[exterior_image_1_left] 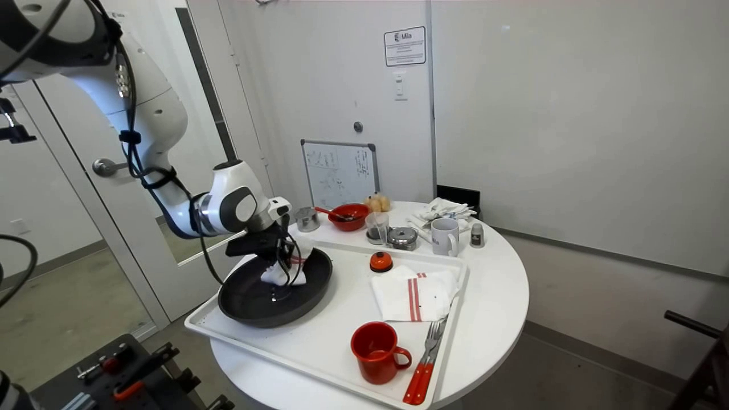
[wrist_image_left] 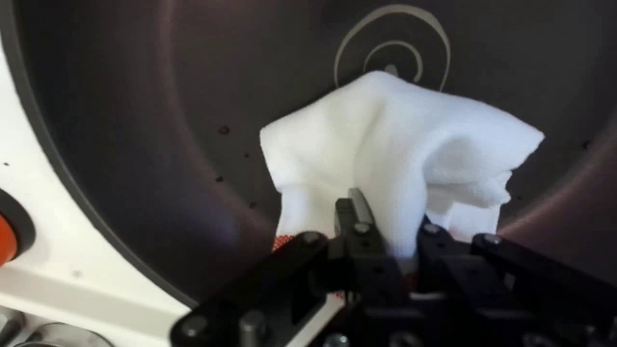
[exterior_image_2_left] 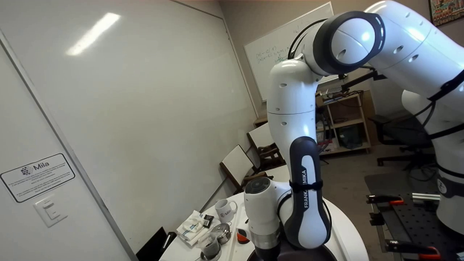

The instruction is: Wipe the pan with a towel

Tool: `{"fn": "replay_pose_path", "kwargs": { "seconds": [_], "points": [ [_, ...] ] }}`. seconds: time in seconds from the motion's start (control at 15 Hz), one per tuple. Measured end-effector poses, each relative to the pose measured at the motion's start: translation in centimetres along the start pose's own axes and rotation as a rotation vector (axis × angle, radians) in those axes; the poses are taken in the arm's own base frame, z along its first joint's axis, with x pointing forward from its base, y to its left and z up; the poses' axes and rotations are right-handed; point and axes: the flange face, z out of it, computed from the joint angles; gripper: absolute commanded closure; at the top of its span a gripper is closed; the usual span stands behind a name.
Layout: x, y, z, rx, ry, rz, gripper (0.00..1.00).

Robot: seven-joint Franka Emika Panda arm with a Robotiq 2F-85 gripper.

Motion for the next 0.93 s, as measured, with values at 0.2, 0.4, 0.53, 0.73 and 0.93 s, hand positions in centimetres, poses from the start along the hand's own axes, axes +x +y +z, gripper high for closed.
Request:
{"fn": "replay_pose_path", "kwargs": {
  "seconds": [0.2, 0.4, 0.53, 0.73, 0.93],
  "points": [
    [1.2, 0.5, 0.3, 0.025, -0.045, 0.021, 0.97],
    [2.2, 2.1, 0.9, 0.035, -0.084, 0.050, 0.97],
    [2.7, 3.0, 1.3, 0.042, -0.107, 0.068, 0.97],
    [3.3, 4.1, 2.1, 0.064, -0.153, 0.102, 0.97],
    [3.8, 5.4, 3.1, 0.085, -0.197, 0.142, 0.97]
  ]
}}
